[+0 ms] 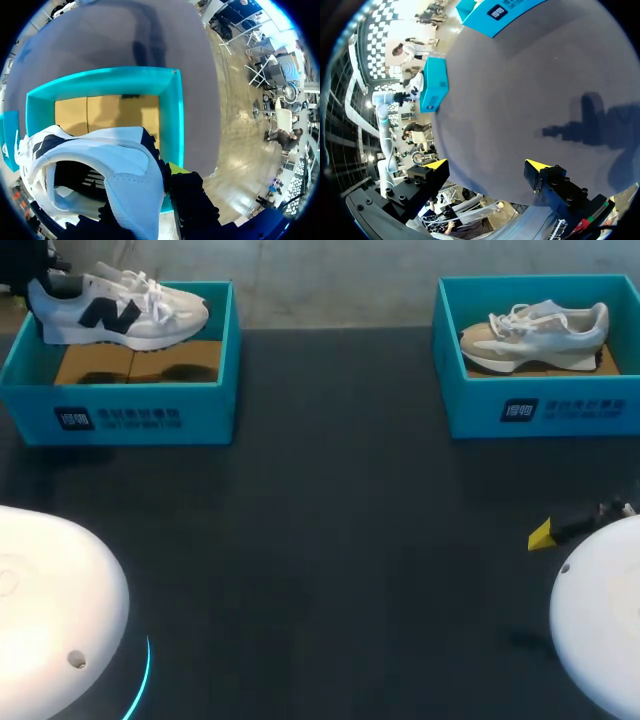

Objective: Take the shoe out of the shoebox, open the shoe tongue, remove and reinsert the insole, then place the shoe into the shoebox

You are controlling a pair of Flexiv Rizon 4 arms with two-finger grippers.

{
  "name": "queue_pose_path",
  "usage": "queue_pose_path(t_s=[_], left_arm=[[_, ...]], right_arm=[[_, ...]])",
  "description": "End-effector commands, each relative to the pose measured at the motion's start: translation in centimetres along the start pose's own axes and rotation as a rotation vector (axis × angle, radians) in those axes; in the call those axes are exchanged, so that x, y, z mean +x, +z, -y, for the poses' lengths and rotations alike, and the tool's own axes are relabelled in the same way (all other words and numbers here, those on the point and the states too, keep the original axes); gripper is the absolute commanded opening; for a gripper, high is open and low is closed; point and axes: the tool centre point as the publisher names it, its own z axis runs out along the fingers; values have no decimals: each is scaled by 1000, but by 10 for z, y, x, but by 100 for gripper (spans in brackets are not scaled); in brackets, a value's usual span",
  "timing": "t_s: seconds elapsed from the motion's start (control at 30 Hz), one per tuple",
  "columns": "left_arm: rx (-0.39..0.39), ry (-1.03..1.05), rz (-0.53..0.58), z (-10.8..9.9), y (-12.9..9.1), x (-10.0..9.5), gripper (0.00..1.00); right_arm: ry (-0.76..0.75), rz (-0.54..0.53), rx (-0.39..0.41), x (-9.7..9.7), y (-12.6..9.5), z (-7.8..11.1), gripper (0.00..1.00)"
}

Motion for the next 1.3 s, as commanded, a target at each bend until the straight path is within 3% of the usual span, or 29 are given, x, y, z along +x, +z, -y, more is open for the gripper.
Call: queue_pose_path(t_s=[0.03,0.4,0.7,1.3], left_arm=[[-3,-1,-8,1,0,-1,0],[-3,-1,-8,1,0,-1,0],[-2,-4,-6,-7,28,-8,0],[43,10,5,-11,62,-21,0]], right_arm=[[2,4,-10,1,-3,7,100],[2,4,-10,1,-3,7,100],[2,4,-10,1,-3,7,100],[2,4,-10,1,-3,7,100]])
